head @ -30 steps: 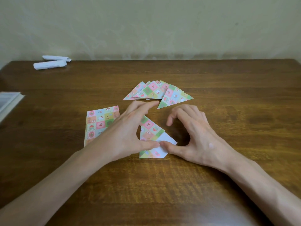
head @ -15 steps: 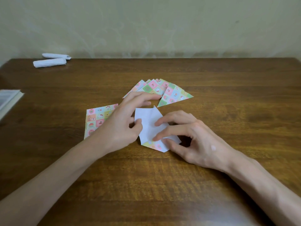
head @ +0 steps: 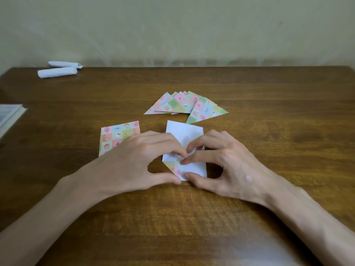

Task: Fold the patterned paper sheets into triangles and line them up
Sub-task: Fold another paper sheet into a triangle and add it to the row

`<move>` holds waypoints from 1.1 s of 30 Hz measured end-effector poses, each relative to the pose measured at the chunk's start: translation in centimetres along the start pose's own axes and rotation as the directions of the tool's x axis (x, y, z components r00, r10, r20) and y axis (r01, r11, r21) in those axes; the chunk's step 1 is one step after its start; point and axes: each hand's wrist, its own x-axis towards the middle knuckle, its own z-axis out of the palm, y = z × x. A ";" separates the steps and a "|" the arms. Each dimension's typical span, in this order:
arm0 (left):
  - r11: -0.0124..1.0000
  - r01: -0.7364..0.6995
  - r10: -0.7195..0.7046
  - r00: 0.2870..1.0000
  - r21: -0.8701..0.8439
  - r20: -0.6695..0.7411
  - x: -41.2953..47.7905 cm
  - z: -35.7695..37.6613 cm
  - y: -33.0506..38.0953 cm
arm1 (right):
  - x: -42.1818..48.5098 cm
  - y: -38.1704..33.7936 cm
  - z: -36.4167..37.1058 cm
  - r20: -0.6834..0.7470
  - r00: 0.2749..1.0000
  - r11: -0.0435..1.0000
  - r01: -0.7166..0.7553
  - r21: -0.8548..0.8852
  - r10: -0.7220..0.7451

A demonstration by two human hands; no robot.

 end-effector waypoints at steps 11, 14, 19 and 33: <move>1.000 0.019 -0.020 0.999 -0.022 -0.038 0.0 0.3 -0.6 | 0.0 0.2 0.1 -0.042 0.998 0.997 -0.048 0.057 0.050; 1.000 0.004 -0.004 0.997 0.003 -0.071 -0.1 0.4 -0.4 | 0.1 0.2 -0.2 -0.051 0.996 0.995 -0.067 0.074 0.071; 1.000 0.002 0.000 0.994 0.021 -0.109 -0.2 0.5 0.2 | 0.0 0.2 -0.3 -0.028 0.999 0.998 -0.044 0.039 0.045; 0.996 0.011 -0.005 0.998 0.085 -0.065 -0.3 0.0 -0.9 | -0.1 0.3 -0.3 -0.061 0.997 0.996 -0.041 0.079 0.045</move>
